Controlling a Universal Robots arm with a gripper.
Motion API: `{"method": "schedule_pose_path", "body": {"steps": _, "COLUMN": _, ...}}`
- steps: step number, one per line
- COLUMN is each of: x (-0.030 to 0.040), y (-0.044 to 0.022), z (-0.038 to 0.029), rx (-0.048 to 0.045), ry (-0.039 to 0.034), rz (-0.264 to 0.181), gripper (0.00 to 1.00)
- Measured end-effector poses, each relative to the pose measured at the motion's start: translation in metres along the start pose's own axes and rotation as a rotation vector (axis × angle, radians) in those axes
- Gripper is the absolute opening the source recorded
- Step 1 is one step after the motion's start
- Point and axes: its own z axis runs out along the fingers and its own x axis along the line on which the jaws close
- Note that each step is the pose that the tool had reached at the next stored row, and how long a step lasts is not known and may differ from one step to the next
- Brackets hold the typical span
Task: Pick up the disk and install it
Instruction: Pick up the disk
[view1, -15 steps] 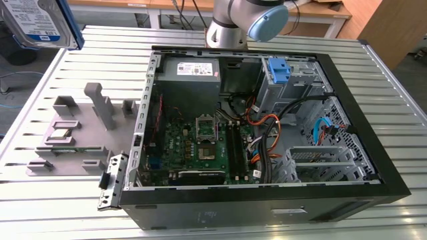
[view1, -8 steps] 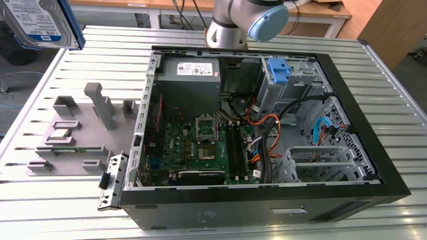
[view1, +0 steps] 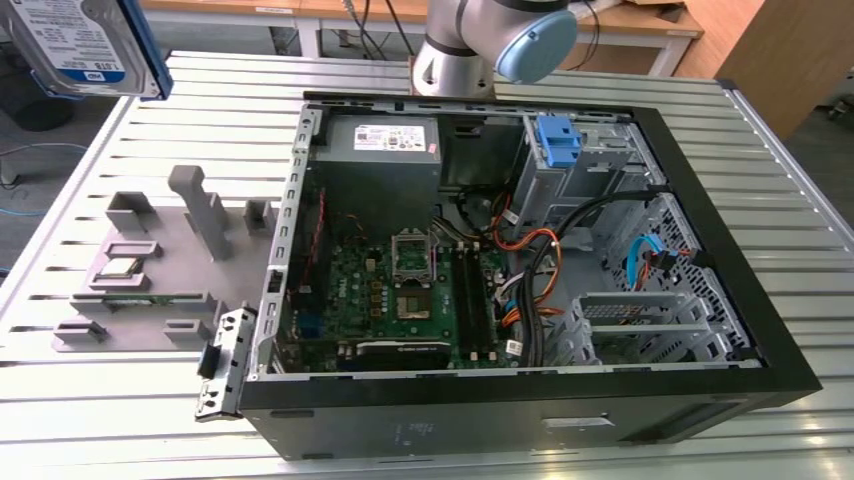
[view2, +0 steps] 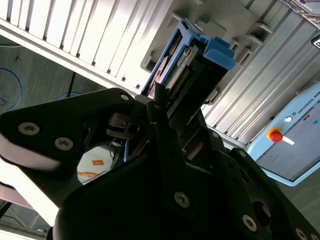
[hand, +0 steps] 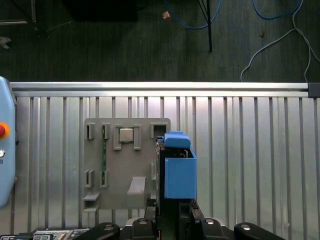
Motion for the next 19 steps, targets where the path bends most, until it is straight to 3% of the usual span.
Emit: {"method": "schedule_pose_path", "body": {"steps": 19, "x": -0.0001, "y": -0.0059, "z": -0.0001, "rx": 0.0, "ry": 0.0, "rz": 0.0, "gripper": 0.35}}
